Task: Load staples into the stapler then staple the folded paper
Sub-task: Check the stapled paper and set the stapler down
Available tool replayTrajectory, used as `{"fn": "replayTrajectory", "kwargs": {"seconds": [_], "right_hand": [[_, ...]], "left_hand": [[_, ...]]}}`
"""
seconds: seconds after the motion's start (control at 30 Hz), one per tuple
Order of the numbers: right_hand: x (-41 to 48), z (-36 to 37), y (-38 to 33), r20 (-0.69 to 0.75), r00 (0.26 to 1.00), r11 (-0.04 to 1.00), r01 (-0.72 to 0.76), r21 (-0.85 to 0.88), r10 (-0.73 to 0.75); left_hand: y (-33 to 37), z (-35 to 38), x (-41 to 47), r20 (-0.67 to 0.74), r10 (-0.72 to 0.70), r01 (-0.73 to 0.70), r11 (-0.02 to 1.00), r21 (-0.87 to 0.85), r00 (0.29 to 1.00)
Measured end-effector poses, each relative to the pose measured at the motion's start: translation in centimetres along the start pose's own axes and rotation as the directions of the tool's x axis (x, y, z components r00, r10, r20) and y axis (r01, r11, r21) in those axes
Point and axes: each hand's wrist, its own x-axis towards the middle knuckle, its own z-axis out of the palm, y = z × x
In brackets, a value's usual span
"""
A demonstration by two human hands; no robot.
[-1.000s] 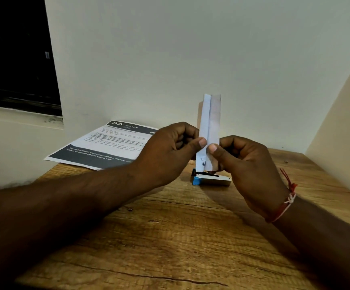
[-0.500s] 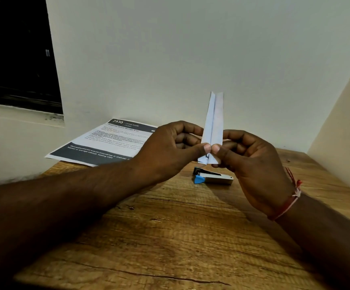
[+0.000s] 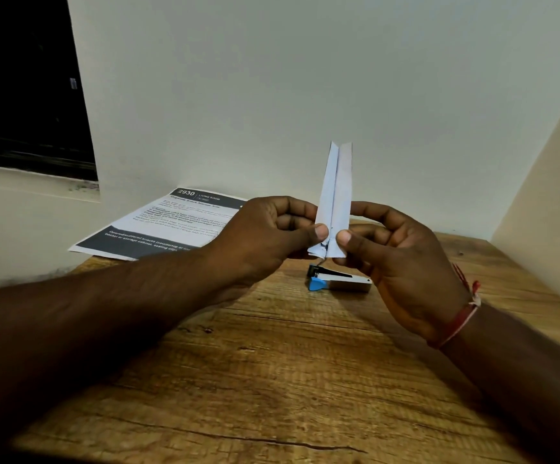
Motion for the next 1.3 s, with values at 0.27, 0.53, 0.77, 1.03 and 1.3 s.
{"fn": "replayTrajectory", "kwargs": {"seconds": [0.27,0.53,0.77,1.03,1.3], "right_hand": [[-0.2,0.3,0.0,-0.006,0.995,0.993,0.103,-0.064,-0.104],[0.0,0.2,-0.2,-0.028,1.0,0.992,-0.001,0.125,0.005],[0.5,-0.5,0.1,-0.044,0.998,0.979,0.061,0.194,-0.053],[0.9,-0.9,0.7,-0.062,0.998,0.986,0.013,0.164,-0.003],[2.1,-3.0,0.9,-0.175,0.984,0.99,0.012,0.139,0.013]], "left_hand": [[-0.2,-0.1,-0.2,0.01,0.272,-0.264,0.923,0.278,0.962],[-0.8,0.4,-0.2,0.154,0.626,-0.572,0.547,0.611,0.764],[0.2,-0.6,0.2,-0.139,0.056,-0.042,0.994,0.104,0.989],[-0.4,-0.4,0.1,0.043,0.004,-0.004,1.0,-0.011,0.999],[-0.6,-2.7,1.3,-0.054,0.045,-0.041,0.996,0.075,0.998]]}}
